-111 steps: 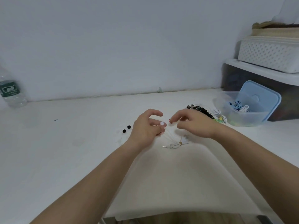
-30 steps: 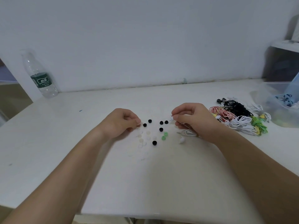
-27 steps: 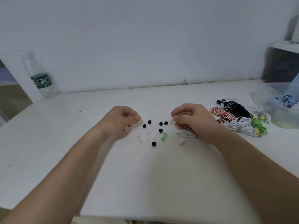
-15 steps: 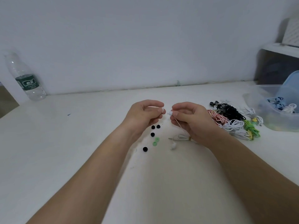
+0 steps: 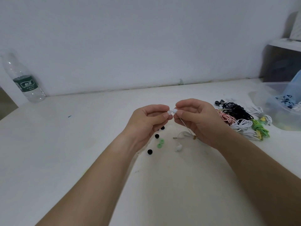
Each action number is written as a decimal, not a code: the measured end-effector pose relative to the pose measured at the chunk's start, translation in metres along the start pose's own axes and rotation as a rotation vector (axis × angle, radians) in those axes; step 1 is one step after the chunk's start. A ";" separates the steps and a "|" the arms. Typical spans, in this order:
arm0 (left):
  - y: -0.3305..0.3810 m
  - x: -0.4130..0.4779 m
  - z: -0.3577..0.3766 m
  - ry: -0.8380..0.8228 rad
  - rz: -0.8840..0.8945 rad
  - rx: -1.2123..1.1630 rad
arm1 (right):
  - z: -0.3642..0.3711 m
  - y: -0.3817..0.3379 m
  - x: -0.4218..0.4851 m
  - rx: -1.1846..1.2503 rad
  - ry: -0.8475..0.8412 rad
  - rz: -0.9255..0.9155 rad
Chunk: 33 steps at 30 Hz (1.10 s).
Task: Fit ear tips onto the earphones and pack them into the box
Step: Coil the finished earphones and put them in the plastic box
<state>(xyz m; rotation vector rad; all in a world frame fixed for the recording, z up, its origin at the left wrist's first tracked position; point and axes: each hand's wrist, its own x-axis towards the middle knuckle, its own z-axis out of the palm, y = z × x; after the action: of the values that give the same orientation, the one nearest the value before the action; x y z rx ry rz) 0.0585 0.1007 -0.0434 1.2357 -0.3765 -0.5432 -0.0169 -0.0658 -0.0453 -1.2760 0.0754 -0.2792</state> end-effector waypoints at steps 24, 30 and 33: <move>0.002 -0.004 0.002 -0.008 0.005 0.054 | 0.002 -0.002 -0.002 -0.114 0.063 -0.010; 0.003 -0.005 0.001 0.001 -0.008 0.050 | -0.001 -0.002 -0.001 -0.112 0.057 -0.006; 0.005 -0.006 0.001 -0.007 -0.017 0.050 | -0.002 -0.003 -0.001 -0.116 0.034 0.008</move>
<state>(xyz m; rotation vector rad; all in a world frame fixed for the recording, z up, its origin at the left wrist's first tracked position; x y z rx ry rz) 0.0540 0.1044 -0.0384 1.2860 -0.3877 -0.5555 -0.0188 -0.0687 -0.0433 -1.3860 0.1269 -0.2932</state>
